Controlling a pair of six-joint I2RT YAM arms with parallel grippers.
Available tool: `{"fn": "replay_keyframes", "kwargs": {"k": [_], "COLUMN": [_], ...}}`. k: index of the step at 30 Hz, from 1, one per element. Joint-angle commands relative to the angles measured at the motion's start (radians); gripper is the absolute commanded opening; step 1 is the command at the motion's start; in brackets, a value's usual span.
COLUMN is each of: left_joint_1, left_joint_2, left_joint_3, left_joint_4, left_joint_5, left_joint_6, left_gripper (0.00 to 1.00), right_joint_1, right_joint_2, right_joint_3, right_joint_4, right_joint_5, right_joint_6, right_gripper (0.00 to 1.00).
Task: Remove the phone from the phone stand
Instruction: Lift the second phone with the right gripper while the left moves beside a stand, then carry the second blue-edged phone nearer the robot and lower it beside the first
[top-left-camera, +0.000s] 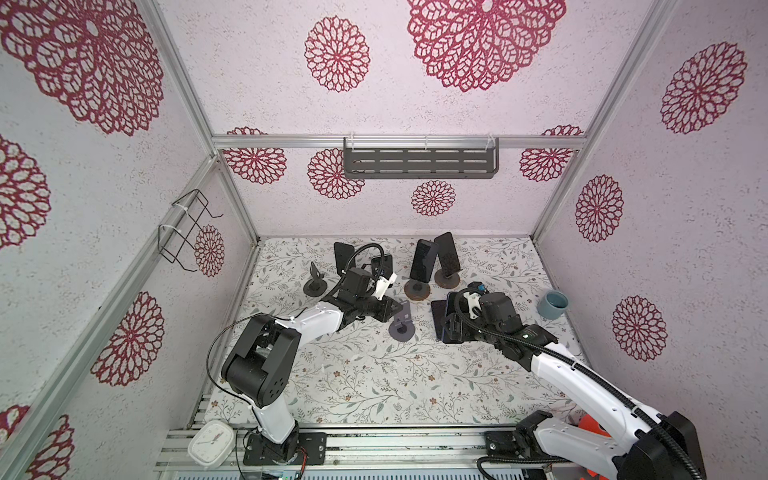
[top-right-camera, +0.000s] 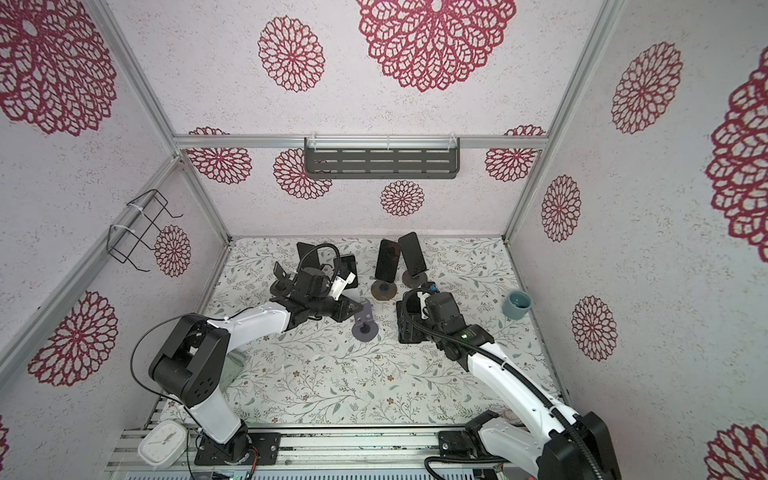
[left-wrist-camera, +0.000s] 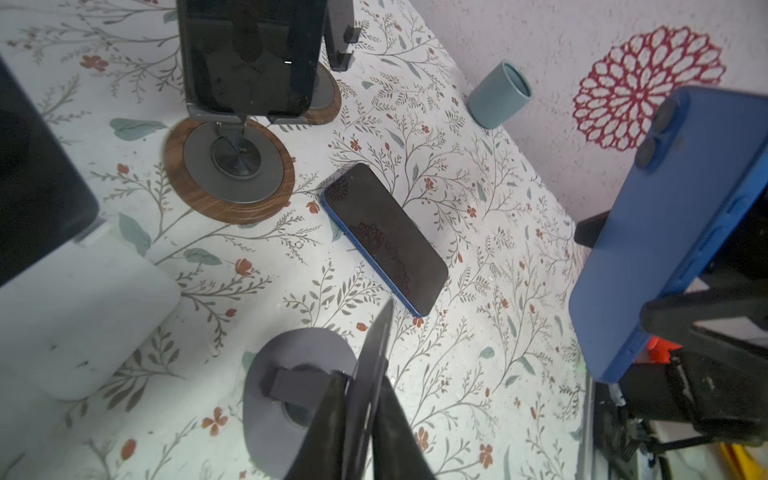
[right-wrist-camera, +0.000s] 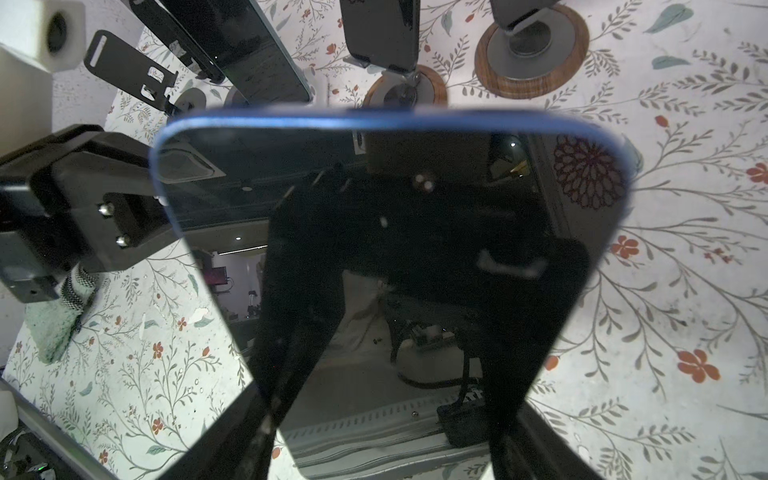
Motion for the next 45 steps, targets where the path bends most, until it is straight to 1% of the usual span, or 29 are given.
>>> {"fn": "replay_keyframes", "kwargs": {"k": [1,4,6,9,11,14,19,22,28,31,36,41,42,45], "left_joint_1": [-0.006,-0.005,-0.002,0.02,0.054,0.119,0.236,0.283,0.366,0.382,0.395,0.402,0.404,0.407], "left_joint_2": [-0.048,-0.097,-0.141,-0.209,-0.257,-0.336,-0.484,-0.535,-0.524,-0.531,-0.545,-0.523,-0.516,-0.506], "left_joint_3": [-0.002,-0.022,-0.037,-0.042,-0.044,-0.08,-0.196,-0.247,-0.308,-0.323,-0.334,-0.345,-0.346,-0.351], "left_joint_4": [-0.002,-0.012,-0.022,-0.087,-0.16,-0.214,-0.23,-0.253,-0.231,-0.224,-0.224,-0.199,-0.194,-0.184], "left_joint_5": [-0.024,-0.045,-0.069,-0.139,-0.181,-0.218,-0.29,-0.332,-0.403,-0.439,-0.465,-0.465,-0.464,-0.461], "left_joint_6": [0.03,0.029,0.027,0.036,0.043,0.03,-0.034,-0.069,-0.142,-0.149,-0.154,-0.166,-0.171,-0.177], "left_gripper": [0.08,0.01,0.0,0.0,0.0,0.0,0.0,0.0,0.0,0.0,0.0,0.0,0.02,0.13], "right_joint_1": [-0.004,0.001,0.012,0.035,0.052,0.079,0.106,0.117,0.137,0.139,0.138,0.138,0.137,0.135], "right_joint_2": [0.011,0.076,0.128,0.215,0.278,0.377,0.509,0.573,0.677,0.711,0.752,0.802,0.812,0.835], "right_joint_3": [0.058,0.116,0.161,0.231,0.277,0.349,0.435,0.475,0.526,0.537,0.538,0.554,0.555,0.563], "right_joint_4": [0.019,-0.037,-0.078,-0.134,-0.162,-0.198,-0.214,-0.221,-0.222,-0.231,-0.218,-0.212,-0.204,-0.194], "right_joint_5": [-0.033,-0.013,0.01,0.042,0.06,0.086,0.096,0.101,0.1,0.11,0.117,0.13,0.131,0.15], "right_joint_6": [-0.005,0.0,0.005,0.02,0.029,0.034,0.04,0.043,0.055,0.068,0.083,0.088,0.089,0.094], "right_gripper": [0.68,0.67,0.67,0.66,0.67,0.67,0.66,0.66,0.66,0.66,0.67,0.67,0.67,0.68]}}
